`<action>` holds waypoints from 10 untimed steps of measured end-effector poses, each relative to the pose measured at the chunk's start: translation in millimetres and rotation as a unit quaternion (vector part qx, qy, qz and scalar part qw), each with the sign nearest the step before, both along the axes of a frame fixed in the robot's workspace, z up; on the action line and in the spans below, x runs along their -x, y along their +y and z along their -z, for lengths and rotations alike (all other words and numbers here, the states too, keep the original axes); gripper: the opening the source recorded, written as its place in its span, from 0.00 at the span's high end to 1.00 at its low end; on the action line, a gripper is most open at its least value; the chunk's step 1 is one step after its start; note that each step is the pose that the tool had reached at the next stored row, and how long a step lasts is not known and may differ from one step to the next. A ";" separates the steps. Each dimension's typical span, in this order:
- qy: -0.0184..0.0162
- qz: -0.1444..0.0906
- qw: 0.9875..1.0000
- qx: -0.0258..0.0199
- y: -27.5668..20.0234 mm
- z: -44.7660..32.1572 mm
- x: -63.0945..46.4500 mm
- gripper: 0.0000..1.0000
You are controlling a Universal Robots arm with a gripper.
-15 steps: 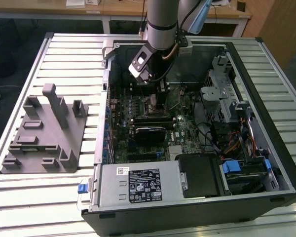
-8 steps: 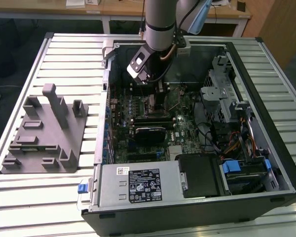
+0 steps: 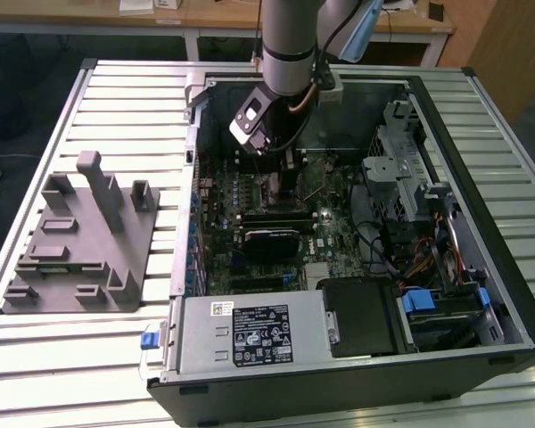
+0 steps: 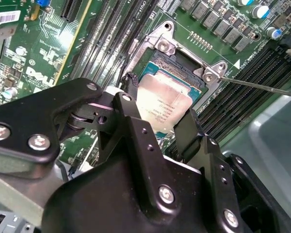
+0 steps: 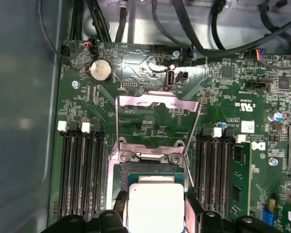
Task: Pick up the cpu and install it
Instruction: 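Place the cpu into insertion slot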
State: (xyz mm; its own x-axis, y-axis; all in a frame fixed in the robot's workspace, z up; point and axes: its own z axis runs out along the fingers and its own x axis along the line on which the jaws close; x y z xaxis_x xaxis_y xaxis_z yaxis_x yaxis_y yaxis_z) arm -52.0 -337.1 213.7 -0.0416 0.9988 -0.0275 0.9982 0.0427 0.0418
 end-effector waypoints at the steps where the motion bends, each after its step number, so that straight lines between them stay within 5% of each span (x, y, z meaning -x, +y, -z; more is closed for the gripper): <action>1: 0.000 0.000 1.000 0.000 0.4 0.9 0.0 0.46; 10: 0.000 0.000 1.000 0.000 2.4 8.6 0.0 0.46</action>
